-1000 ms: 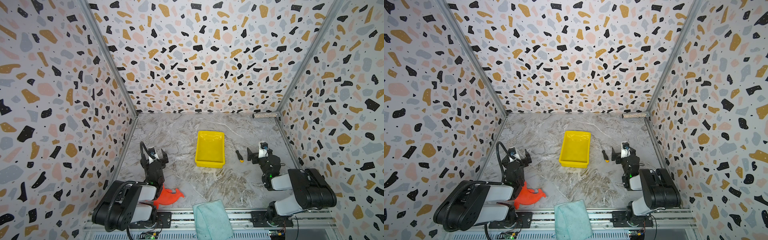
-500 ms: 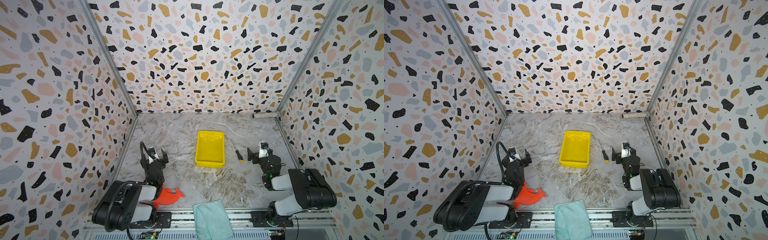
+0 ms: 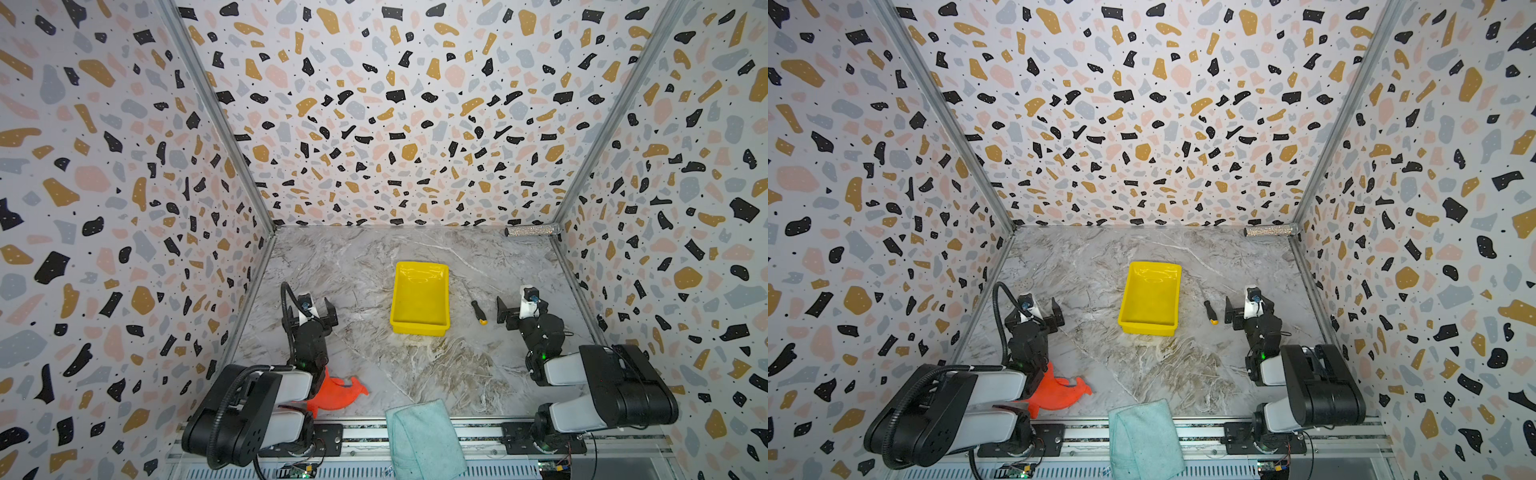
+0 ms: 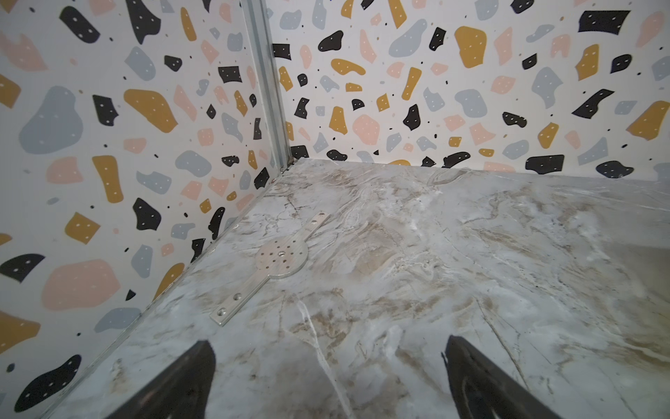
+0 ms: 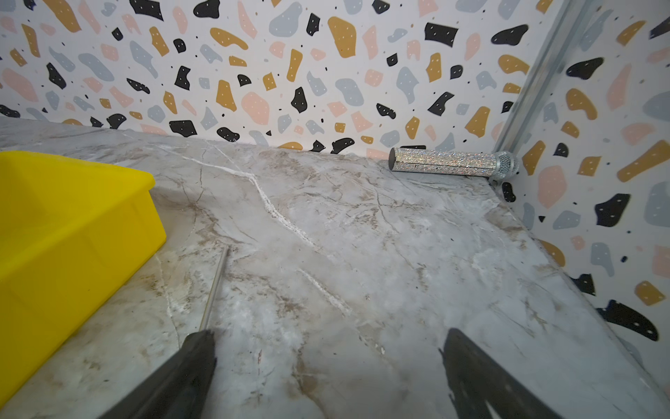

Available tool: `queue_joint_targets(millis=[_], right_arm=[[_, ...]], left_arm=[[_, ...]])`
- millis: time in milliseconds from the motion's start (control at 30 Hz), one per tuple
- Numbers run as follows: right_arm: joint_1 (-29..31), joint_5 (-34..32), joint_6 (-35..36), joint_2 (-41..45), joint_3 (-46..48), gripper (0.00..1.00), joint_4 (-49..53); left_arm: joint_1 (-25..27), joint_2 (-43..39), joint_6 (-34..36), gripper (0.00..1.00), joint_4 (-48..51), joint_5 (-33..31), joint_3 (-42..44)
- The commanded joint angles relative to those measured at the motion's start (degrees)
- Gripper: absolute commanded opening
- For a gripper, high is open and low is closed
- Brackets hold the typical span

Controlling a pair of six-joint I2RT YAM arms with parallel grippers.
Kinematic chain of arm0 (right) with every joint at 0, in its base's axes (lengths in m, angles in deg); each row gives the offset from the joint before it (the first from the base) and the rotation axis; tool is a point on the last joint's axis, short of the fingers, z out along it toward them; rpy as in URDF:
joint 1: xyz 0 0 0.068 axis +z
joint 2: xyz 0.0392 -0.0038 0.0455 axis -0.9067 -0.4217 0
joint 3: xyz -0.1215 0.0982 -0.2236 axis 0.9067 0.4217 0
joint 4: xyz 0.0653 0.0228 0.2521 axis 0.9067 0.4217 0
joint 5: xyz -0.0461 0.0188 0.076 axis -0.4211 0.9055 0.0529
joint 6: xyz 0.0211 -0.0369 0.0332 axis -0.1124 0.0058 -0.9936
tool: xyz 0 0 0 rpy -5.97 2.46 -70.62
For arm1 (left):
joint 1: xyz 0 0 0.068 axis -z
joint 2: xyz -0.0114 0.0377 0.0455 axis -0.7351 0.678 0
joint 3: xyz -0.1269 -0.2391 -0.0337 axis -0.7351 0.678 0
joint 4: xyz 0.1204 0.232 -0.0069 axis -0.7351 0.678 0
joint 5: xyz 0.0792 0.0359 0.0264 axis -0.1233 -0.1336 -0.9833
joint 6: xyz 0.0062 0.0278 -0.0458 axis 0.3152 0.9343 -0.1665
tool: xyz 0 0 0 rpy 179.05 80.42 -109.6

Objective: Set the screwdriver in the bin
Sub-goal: 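Raise the right arm and reach toward the screwdriver beside the yellow bin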

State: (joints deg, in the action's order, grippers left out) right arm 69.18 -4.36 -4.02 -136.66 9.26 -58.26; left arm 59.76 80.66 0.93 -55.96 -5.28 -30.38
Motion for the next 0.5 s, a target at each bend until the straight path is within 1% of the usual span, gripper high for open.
queue_joint_targets(millis=[0,33,100,167,200,233,267,300,367,400,433,467], right_arm=[[3.0,-8.9,-1.1,8.2,-1.2,0.99,6.6],[3.8,-9.7,-1.1,10.7,-2.5,0.99,10.5],[6.3,-11.4,0.4,16.7,-5.6,0.99,19.2],[9.7,-13.3,1.8,22.4,-9.3,0.99,27.0],[11.1,-14.4,1.3,24.9,-11.8,0.99,32.5],[12.3,-16.3,-0.9,27.2,-15.2,0.99,39.3],[12.8,-18.1,-6.1,29.2,-18.8,0.99,47.0],[12.8,-19.6,-12.8,30.4,-21.5,0.99,53.9],[12.6,-26.5,-32.0,32.4,-24.4,0.99,71.8],[12.4,-28.5,-38.2,33.0,-23.7,0.99,76.7],[11.0,-25.6,-38.3,33.8,-22.0,0.99,78.4],[9.6,-20.8,-36.0,34.2,-19.6,0.99,77.1]], left_arm=[[0.1,-3.6,-0.5,1.0,10.3,-0.7,-5.9],[0.1,-5.0,-1.3,1.0,15.2,-0.9,-8.2],[0.9,-8.3,-1.3,1.0,26.0,0.9,-13.2],[2.7,-11.7,-3.2,1.0,34.2,-0.2,-16.3],[3.5,-13.4,-4.7,1.0,37.6,-0.4,-17.4],[4.3,-15.2,-6.7,1.0,41.2,0.2,-18.1],[5.0,-17.1,-9.1,1.0,44.5,1.7,-18.6],[5.3,-18.8,-12.1,1.0,47.3,2.6,-18.8],[5.5,-22.3,-17.9,1.0,54.3,8.0,-18.7],[5.5,-23.7,-18.9,1.0,57.0,11.7,-18.4],[5.5,-25.0,-18.2,1.0,59.0,15.6,-17.3],[5.5,-25.9,-17.7,1.0,59.0,17.7,-15.8]])
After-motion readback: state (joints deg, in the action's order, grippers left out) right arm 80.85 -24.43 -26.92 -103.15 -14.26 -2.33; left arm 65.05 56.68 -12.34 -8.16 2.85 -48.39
